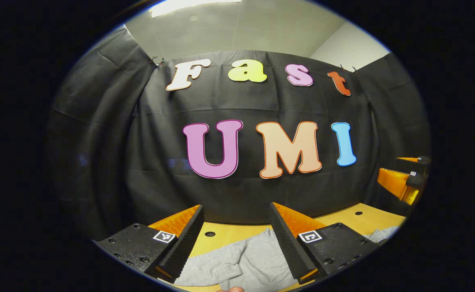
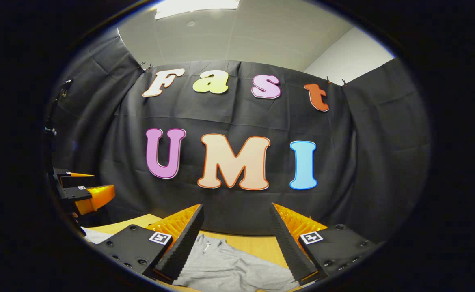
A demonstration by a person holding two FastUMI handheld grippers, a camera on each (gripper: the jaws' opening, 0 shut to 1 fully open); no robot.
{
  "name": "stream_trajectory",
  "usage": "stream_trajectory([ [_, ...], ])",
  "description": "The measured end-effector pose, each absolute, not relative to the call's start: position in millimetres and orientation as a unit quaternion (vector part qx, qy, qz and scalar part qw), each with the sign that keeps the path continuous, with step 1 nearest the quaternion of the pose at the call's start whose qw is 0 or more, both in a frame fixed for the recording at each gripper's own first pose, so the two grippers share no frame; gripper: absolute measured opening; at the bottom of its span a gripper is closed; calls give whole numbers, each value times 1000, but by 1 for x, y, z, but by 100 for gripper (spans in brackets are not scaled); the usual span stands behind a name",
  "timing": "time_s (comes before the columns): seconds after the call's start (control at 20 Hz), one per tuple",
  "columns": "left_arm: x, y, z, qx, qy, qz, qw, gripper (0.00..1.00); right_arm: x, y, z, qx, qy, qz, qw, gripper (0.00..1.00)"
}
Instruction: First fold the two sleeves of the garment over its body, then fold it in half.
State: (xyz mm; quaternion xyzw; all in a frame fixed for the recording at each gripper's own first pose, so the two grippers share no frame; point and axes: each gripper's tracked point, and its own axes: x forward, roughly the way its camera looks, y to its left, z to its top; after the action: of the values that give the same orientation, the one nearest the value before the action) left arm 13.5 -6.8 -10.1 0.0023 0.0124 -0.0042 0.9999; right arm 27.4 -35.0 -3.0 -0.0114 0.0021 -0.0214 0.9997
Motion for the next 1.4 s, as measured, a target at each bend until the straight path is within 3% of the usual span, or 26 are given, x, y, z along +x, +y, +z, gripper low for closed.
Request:
stream_trajectory([
  [0.05, 14, -7, -11, 4, 13, -4, 1000, 94, 35, -55, -1, -11, 0, -38, 999, 96],
  [0.1, 15, -8, -11, 4, 13, -3, 1000, 94, 38, -72, 0, -12, 0, -54, 998, 100],
  [0.35, 19, -23, -18, -3, 23, -14, 1000, 94, 40, -175, -1, -58, -3, -146, 988, 100],
  [0.65, 21, -44, -16, -2, 20, -26, 999, 94, 24, -261, -34, -81, 41, -206, 974, 99],
  [1.0, 20, -62, -22, 9, 32, -31, 999, 94, -10, -346, -142, -60, 175, -241, 953, 96],
  [1.4, 19, -102, -30, 28, 47, -42, 998, 93, -85, -416, -278, -11, 325, -284, 902, 100],
])
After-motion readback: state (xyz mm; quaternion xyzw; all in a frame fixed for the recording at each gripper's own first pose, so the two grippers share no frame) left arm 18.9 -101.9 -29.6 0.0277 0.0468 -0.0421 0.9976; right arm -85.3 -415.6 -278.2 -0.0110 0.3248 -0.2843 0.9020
